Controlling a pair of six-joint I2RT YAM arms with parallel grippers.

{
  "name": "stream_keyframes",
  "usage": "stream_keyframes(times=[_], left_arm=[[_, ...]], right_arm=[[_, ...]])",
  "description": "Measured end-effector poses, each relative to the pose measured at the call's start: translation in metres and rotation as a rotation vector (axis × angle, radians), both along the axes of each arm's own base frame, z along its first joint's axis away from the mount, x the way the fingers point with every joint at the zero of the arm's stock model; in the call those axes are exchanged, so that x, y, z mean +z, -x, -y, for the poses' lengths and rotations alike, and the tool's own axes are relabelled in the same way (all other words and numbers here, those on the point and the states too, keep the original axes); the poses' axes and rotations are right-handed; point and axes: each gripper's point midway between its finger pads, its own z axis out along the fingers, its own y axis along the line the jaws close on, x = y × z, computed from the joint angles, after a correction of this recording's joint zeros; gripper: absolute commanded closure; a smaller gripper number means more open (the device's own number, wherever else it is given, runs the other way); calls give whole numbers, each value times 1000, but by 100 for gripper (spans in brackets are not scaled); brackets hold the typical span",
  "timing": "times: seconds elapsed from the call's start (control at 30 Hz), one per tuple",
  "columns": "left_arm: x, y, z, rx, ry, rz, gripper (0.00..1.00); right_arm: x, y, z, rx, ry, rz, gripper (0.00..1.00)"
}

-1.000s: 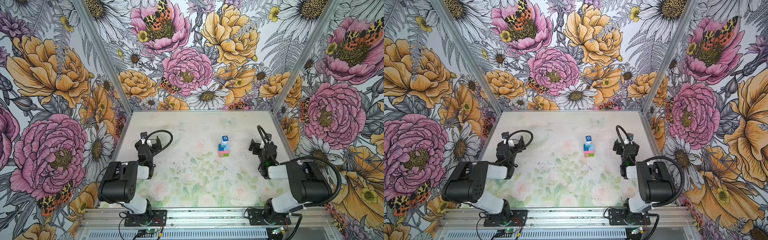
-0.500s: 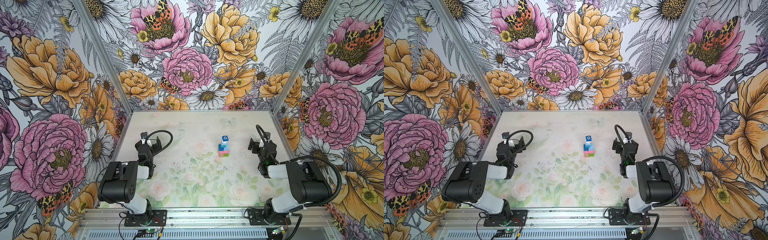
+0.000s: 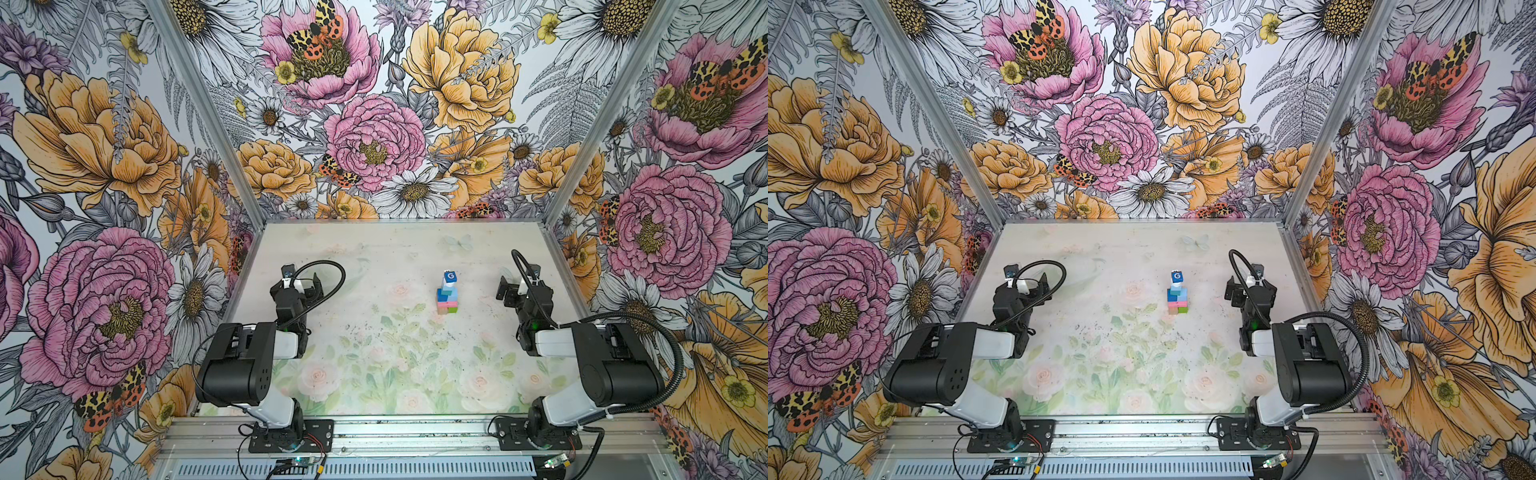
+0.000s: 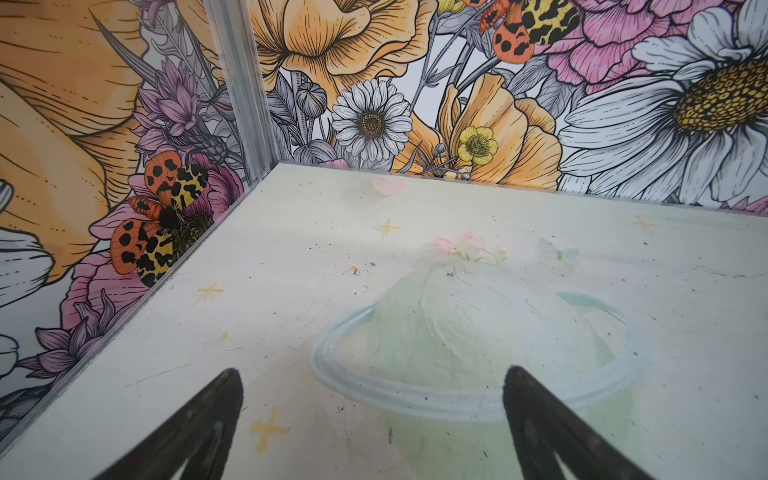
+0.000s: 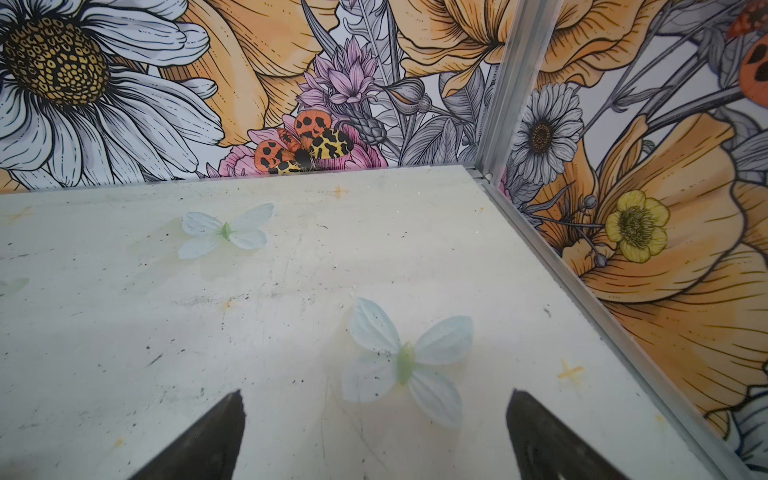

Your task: Build the wood block tower

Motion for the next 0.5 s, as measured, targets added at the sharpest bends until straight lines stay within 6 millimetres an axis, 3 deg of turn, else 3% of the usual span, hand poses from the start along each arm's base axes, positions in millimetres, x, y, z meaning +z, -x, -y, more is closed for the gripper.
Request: stream_keyframes(times=[0.5], left_arm=[[0, 0, 0, 0, 0, 0, 1]], right_arm=[[-1, -1, -5, 21, 13, -11, 0]])
